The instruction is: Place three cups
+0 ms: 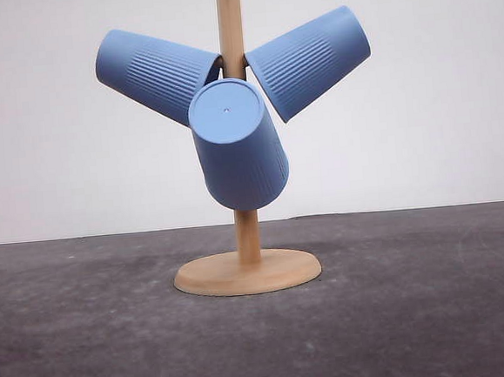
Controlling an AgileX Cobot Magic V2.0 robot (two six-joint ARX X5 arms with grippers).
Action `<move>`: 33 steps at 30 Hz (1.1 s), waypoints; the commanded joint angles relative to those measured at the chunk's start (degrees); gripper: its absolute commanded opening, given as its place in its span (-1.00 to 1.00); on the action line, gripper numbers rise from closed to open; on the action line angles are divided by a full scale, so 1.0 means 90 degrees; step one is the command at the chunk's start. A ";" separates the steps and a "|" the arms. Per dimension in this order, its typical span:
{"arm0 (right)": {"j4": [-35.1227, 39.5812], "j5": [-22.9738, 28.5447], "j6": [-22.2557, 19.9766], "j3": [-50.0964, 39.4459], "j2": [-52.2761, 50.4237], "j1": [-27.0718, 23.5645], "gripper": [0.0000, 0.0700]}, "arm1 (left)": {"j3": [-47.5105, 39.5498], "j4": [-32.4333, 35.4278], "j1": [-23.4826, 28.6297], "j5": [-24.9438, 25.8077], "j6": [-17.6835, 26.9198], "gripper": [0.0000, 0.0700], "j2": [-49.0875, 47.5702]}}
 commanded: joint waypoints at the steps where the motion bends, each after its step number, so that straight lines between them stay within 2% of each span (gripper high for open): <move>1: 0.0056 0.0019 0.0073 -0.0010 0.0000 -0.0015 -0.96 | -0.0092 0.0073 -0.0005 -0.0015 0.0092 -1.00 -0.0003; 33: 0.0056 0.0019 0.0073 -0.0010 0.0000 -0.0015 -0.96 | -0.0092 0.0076 -0.0005 -0.0015 0.0092 -1.00 -0.0005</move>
